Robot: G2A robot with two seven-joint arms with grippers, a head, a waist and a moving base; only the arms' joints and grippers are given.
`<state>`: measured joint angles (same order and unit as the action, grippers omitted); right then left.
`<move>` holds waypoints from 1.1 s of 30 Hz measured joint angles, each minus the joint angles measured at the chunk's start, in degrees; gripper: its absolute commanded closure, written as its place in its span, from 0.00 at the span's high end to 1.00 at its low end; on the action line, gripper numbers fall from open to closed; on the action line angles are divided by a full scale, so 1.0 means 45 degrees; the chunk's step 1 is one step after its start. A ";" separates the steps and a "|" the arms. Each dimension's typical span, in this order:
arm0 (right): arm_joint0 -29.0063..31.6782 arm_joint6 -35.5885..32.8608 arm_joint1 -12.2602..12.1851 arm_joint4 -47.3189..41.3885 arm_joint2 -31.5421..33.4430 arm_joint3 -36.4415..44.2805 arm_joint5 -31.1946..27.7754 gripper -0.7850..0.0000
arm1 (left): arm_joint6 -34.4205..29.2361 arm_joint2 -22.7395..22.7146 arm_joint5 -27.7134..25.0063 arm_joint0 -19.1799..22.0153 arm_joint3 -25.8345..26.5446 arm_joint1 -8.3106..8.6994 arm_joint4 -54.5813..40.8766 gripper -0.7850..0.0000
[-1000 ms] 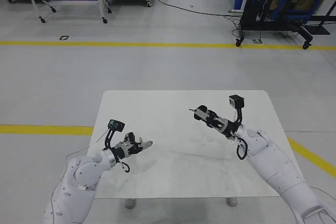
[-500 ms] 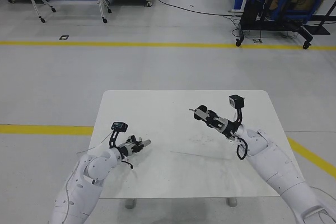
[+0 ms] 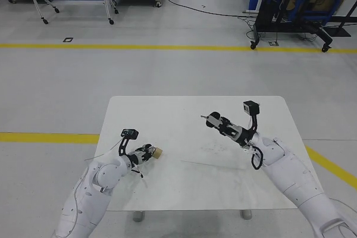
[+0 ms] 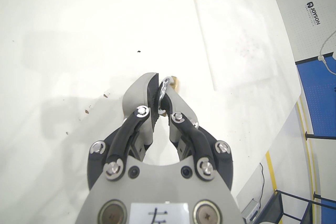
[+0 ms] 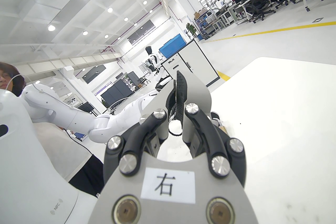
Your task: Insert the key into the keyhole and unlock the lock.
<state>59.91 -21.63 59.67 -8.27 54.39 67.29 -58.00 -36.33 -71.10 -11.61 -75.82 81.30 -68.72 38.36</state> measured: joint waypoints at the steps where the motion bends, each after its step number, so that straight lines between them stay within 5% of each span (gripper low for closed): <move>1: 0.0000 0.0000 0.0000 0.0000 0.0000 0.0000 0.0000 0.00 | 0.0010 -0.0005 0.0009 0.0001 0.0003 0.0005 0.0000 0.00; 9: 0.0000 0.0000 0.0000 0.0000 0.0000 0.0000 0.0000 0.00 | 0.0368 -0.0283 -0.0510 -0.0020 -0.0047 0.0024 -0.1107 0.00; 16: 0.0000 0.0000 0.0000 0.0000 0.0000 0.0000 0.0000 0.00 | 0.1224 -0.0468 -0.2028 0.0237 -0.0273 -0.0122 -0.4651 0.00; 22: 0.0015 0.0024 0.0004 -0.0020 0.0013 0.0012 0.0021 0.00 | 0.1239 -0.0451 -0.1850 0.0206 -0.0279 -0.0139 -0.4368 0.00; 25: 0.0228 0.0830 0.0121 -0.0638 0.0077 0.0086 0.0351 0.00 | 0.0464 -0.0312 -0.0420 0.0600 -0.0796 -0.0320 -0.6164 0.00; 30: 0.0123 0.2660 0.0614 -0.1069 -0.0321 -0.0332 0.0758 0.00 | -0.2560 0.0128 0.5260 0.2718 -0.3133 -0.0738 -1.2538 0.00; 33: -0.0018 0.3595 0.0860 -0.0497 -0.0424 -0.0666 0.0897 0.00 | -0.3336 0.0604 0.7346 0.3711 -0.4319 -0.0987 -1.4670 0.00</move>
<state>59.83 -5.45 63.54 -10.50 52.48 64.29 -53.96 -51.34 -68.38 21.45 -59.12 61.86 -73.16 -27.65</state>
